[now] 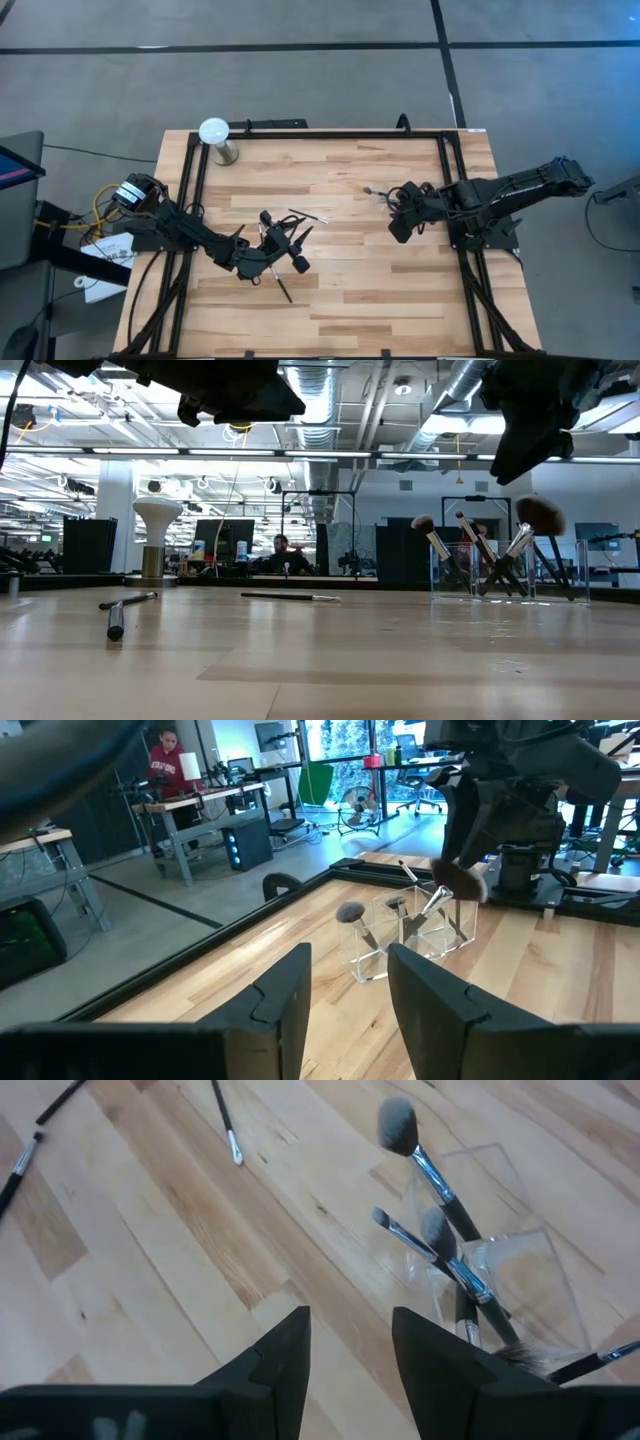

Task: Pick & Place Makeup Supplies
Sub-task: Put the black makeup brush into the transparent organizer

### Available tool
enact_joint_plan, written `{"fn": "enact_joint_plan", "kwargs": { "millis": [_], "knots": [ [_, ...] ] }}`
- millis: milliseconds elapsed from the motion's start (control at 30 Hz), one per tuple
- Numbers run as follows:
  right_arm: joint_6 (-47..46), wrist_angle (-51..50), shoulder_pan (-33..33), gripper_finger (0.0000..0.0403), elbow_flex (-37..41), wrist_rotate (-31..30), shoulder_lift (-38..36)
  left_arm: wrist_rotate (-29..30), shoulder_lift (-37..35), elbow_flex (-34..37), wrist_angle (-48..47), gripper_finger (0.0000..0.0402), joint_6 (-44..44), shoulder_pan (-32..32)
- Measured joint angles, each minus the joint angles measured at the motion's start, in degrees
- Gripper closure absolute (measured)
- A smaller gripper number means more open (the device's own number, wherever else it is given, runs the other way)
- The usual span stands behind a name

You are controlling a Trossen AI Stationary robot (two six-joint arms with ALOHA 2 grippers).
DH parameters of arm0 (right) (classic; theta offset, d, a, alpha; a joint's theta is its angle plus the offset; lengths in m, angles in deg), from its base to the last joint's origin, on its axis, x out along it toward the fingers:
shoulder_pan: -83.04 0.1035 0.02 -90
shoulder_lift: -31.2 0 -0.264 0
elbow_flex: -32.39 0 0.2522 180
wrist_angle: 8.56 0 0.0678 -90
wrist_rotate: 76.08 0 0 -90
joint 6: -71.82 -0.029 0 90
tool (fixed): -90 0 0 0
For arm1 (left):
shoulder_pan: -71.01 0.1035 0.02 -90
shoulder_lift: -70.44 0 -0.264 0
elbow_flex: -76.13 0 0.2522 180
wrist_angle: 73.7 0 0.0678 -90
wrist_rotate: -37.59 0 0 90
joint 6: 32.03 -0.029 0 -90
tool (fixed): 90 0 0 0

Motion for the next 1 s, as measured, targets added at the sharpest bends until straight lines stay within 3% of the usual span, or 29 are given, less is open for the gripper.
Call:
{"fn": "enact_joint_plan", "kwargs": {
  "millis": [433,733,1000],
  "knots": [
    [1.66,4.10,0.00,0.0267,0.00,0.04,0.00,0.01,0.00,0.00,0.00,0.0270,0.00,0.00],
    [11.78,18.95,0.07,0.0270,-0.02,5.52,0.66,0.01,0.00,0.00,0.00,0.0270,0.00,0.00],
    [14.70,29.43,-0.13,0.0268,0.52,9.35,8.72,0.01,0.00,0.00,0.02,0.0270,0.01,-0.02]
  ]
}}
